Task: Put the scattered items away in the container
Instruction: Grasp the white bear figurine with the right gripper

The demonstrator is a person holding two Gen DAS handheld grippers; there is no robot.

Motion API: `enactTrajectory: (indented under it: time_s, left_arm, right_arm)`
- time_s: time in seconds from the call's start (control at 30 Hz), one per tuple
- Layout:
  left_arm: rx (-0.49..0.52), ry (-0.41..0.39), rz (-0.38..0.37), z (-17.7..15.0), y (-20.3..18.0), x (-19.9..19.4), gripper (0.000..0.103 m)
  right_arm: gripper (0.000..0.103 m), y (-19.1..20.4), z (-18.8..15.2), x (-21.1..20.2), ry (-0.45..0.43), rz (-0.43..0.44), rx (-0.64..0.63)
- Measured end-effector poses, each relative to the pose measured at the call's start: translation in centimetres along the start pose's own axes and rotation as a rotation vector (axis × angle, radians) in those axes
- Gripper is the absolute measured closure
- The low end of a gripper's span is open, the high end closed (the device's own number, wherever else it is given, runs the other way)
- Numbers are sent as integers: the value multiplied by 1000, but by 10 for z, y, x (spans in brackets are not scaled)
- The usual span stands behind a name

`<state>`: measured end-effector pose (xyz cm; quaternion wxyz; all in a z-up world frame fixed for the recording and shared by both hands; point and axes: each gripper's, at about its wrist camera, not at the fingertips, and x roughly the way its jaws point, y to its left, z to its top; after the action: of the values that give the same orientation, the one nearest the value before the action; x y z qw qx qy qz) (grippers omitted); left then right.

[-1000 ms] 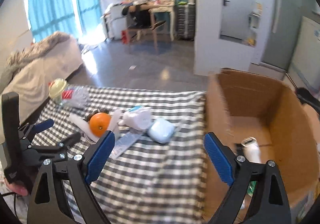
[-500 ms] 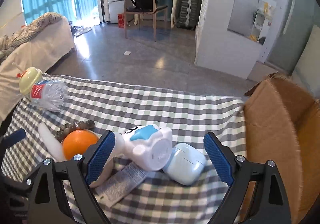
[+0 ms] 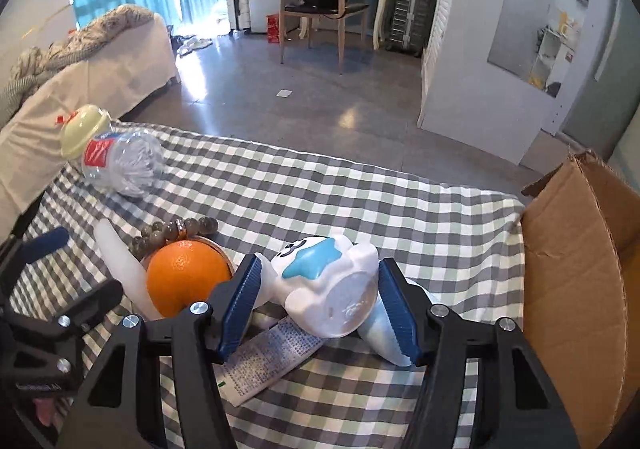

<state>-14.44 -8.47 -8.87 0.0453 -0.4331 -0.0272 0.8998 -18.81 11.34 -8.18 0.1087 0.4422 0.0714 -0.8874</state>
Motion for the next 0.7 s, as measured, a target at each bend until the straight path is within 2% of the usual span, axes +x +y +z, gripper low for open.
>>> enactTrajectory:
  time_s: [0.1, 0.2, 0.33, 0.4, 0.53, 0.57, 0.7]
  left_arm:
    - [-8, -3, 10, 1, 5, -2, 0]
    - [-4, -20, 30, 4, 11, -7, 0]
    - [1, -70, 75, 18, 19, -11, 0]
    - [13, -87, 91, 26, 18, -10, 0]
    - [28, -102, 145, 45, 16, 2, 0]
    - [27, -104, 149, 48, 17, 7, 0]
    - [7, -80, 174, 55, 25, 32, 0]
  right_arm:
    - [41, -2, 2, 7, 7, 20, -1]
    - [47, -4, 1, -3, -12, 43, 11]
    - [48, 2, -2, -17, -54, 6, 8]
    - [48, 3, -4, -25, -71, 23, 24]
    - [49, 9, -1, -37, -90, 33, 12]
    - [55, 12, -1, -40, -96, 34, 9]
    - [59, 16, 1, -45, -97, 72, -10]
